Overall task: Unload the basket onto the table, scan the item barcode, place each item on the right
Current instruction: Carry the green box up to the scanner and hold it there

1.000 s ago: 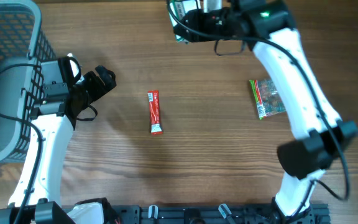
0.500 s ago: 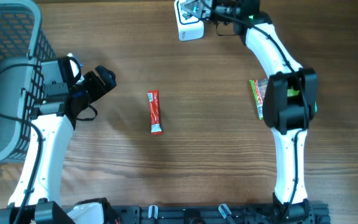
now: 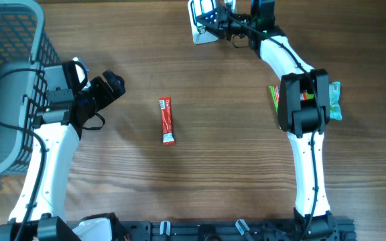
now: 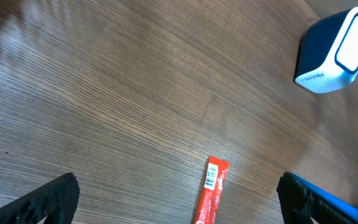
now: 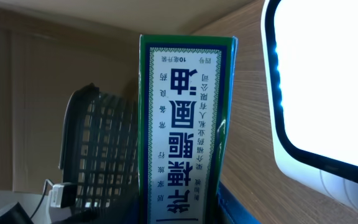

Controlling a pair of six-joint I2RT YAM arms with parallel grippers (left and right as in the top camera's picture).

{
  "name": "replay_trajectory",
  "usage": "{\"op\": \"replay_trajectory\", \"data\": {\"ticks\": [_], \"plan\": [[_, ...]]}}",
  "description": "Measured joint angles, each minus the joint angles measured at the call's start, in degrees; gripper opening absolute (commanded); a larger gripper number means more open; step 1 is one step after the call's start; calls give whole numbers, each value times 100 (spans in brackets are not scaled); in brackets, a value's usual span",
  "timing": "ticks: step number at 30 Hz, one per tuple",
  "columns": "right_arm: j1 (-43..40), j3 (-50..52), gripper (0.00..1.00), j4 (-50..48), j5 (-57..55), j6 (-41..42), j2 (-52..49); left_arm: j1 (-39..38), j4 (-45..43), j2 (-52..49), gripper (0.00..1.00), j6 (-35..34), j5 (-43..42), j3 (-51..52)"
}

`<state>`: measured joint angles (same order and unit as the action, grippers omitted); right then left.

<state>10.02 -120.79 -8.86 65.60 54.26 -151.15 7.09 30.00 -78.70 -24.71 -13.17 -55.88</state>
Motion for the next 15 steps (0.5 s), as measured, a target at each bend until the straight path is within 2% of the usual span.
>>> {"op": "replay_trajectory", "data": {"ticks": [6, 9, 15], "plan": [[-11, 0, 31, 197, -7, -33, 0, 0, 0, 0, 100, 2, 0, 0], [-9, 0, 26, 249, -7, -37, 0, 0, 0, 0, 100, 0, 0, 0], [-22, 0, 27, 256, -9, 15, 0, 0, 0, 0, 100, 2, 0, 0]]}}
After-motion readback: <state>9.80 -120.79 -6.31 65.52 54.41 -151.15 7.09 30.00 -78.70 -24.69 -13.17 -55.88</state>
